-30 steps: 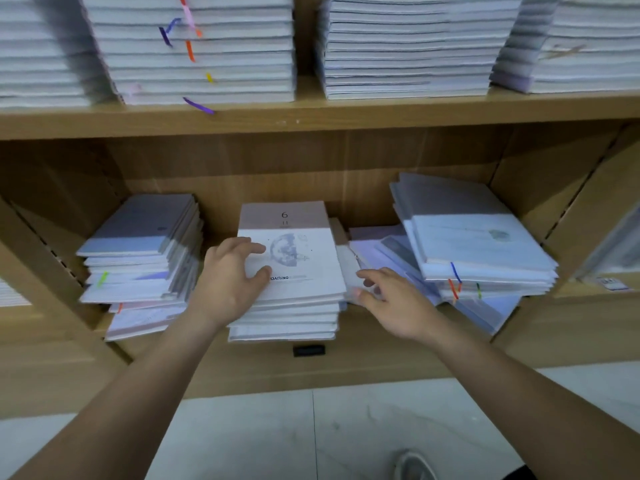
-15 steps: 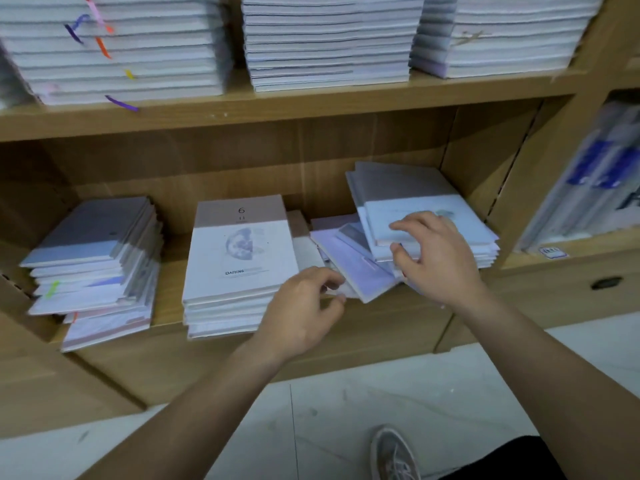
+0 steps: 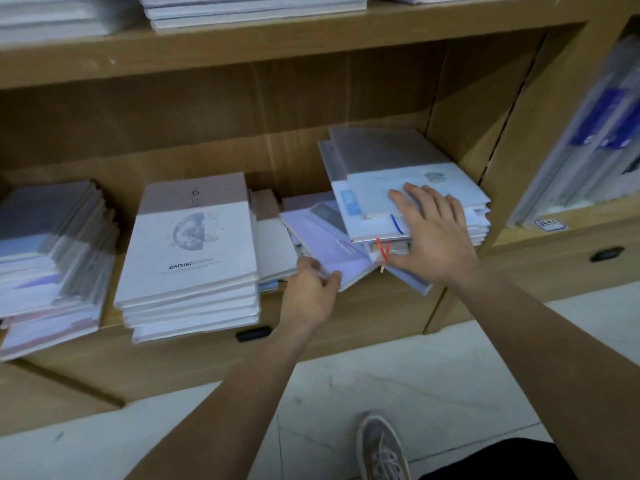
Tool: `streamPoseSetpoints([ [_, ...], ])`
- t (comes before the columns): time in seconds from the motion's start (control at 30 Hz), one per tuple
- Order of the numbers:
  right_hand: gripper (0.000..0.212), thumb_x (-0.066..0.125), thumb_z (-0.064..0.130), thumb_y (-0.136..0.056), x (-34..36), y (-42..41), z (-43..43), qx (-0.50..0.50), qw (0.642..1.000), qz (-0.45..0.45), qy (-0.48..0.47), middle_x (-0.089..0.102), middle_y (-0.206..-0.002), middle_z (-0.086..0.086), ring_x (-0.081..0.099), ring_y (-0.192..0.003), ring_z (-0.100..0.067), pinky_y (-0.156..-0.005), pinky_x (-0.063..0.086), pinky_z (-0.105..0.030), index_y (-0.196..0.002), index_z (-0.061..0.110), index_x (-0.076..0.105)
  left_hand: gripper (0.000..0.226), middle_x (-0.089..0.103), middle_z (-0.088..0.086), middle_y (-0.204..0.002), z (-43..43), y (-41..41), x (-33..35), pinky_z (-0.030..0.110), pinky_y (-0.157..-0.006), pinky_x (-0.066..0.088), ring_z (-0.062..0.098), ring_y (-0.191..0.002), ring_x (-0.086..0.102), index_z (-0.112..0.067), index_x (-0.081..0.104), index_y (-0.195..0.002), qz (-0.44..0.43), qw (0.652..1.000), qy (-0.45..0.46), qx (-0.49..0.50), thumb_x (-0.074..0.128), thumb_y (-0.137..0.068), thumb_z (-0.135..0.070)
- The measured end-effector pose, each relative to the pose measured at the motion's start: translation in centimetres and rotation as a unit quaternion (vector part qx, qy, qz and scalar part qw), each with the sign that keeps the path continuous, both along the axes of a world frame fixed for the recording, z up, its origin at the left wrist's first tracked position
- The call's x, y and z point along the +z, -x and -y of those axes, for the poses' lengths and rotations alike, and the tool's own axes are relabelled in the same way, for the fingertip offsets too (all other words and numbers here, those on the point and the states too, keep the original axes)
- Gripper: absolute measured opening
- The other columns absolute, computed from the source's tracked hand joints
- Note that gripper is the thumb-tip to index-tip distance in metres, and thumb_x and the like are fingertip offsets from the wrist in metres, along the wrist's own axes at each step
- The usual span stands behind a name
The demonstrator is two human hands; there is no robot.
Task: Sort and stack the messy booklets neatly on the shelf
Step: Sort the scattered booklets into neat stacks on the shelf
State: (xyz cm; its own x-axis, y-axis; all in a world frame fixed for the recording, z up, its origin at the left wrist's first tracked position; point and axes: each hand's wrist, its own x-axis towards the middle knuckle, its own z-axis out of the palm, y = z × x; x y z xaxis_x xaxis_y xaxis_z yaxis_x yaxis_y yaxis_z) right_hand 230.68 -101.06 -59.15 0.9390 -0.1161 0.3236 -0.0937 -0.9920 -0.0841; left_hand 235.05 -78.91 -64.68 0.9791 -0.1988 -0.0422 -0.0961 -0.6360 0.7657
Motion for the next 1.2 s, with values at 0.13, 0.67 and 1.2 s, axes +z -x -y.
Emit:
streamPoseSetpoints([
  [0.13,0.129,0.066,0.088,-0.053,0.2,-0.3,-0.4,-0.017,1.0,-0.014,0.01,0.016,-0.163,-0.003,0.011,-0.15,-0.03,-0.121,0.005,-0.053,-0.156,0.031,0.012,0.046,0.07,0.007,-0.091,1.1,-0.6,-1.5,0.035,-0.076,0.054,0.023,-0.086,0.068,-0.015,0.041,-0.121,-0.017,0.996,0.078,0.036,0.066,-0.092,-0.04],
  [0.67,0.132,0.077,0.08,-0.05,0.7,-0.6,-1.5,-0.054,0.998,-0.018,0.021,0.016,-0.162,-0.004,0.011,-0.149,-0.031,-0.121,0.004,-0.056,-0.155,0.031,0.012,0.031,0.053,0.0,-0.08,1.9,-1.8,0.0,0.016,-0.054,0.04,0.01,-0.065,0.052,-0.011,0.045,-0.103,-0.014,0.987,0.151,0.054,0.068,-0.092,-0.028],
  [1.2,0.127,0.076,0.079,-0.054,0.7,-1.2,-3.0,-0.087,0.996,-0.014,0.01,0.014,-0.161,-0.006,0.008,-0.15,-0.034,-0.118,-0.001,-0.064,-0.152,0.03,0.012,0.049,0.034,0.006,-0.055,2.0,3.4,-1.1,0.028,-0.047,0.048,0.013,-0.043,0.055,-0.018,0.025,-0.063,0.004,0.976,0.214,0.04,0.062,-0.093,-0.006],
])
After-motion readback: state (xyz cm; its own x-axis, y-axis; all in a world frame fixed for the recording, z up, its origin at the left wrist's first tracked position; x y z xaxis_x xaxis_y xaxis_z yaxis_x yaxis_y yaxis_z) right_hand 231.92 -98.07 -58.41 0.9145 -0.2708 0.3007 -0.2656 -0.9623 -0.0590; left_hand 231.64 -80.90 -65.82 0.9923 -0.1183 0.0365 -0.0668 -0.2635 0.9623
